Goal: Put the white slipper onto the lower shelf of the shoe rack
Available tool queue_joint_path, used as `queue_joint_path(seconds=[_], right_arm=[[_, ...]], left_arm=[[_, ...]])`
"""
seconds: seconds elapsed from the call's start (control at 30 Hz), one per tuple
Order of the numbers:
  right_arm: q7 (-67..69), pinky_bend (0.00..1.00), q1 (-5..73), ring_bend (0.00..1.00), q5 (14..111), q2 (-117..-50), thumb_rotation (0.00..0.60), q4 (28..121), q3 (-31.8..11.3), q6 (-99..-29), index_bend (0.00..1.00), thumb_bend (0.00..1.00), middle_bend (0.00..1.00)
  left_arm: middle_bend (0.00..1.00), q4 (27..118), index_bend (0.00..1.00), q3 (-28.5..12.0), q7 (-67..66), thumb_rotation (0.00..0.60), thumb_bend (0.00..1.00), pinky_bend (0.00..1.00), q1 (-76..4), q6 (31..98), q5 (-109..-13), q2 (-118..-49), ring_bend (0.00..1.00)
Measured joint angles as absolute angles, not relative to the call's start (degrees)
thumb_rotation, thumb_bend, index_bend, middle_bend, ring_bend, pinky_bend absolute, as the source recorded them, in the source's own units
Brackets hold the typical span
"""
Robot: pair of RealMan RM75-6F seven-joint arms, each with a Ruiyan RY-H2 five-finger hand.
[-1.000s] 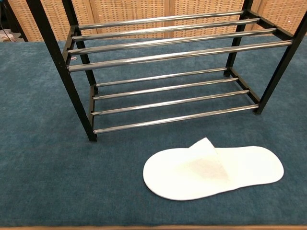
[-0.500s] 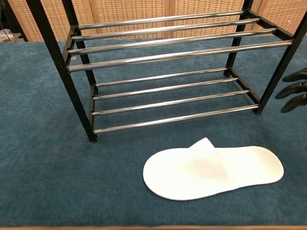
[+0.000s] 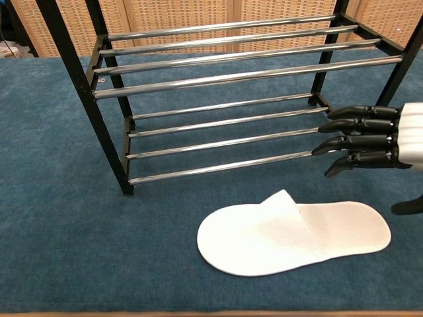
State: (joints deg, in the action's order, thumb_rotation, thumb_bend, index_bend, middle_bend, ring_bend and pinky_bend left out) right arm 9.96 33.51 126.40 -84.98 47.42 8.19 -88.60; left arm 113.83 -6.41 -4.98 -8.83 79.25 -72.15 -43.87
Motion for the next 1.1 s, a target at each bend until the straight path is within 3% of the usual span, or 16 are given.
queue_joint_path(seconds=[0.8, 1.1], right_arm=[[19.0, 0.04, 39.3, 0.01, 125.3, -95.4, 0.6, 28.3, 12.6, -96.3, 0.18, 0.0, 0.1], [19.1, 0.06, 41.8, 0.0, 125.4, -97.4, 0.6, 26.6, 14.7, -97.0, 0.17, 0.0, 0.1]], left_arm=[[0.0, 113.9, 0.0, -6.9, -13.9, 0.6, 0.14, 0.04, -10.7, 78.3, -66.2, -47.4, 0.0], [0.0, 113.8, 0.0, -7.1, -15.9, 0.6, 0.14, 0.04, -11.3, 78.4, -64.5, -48.3, 0.0]])
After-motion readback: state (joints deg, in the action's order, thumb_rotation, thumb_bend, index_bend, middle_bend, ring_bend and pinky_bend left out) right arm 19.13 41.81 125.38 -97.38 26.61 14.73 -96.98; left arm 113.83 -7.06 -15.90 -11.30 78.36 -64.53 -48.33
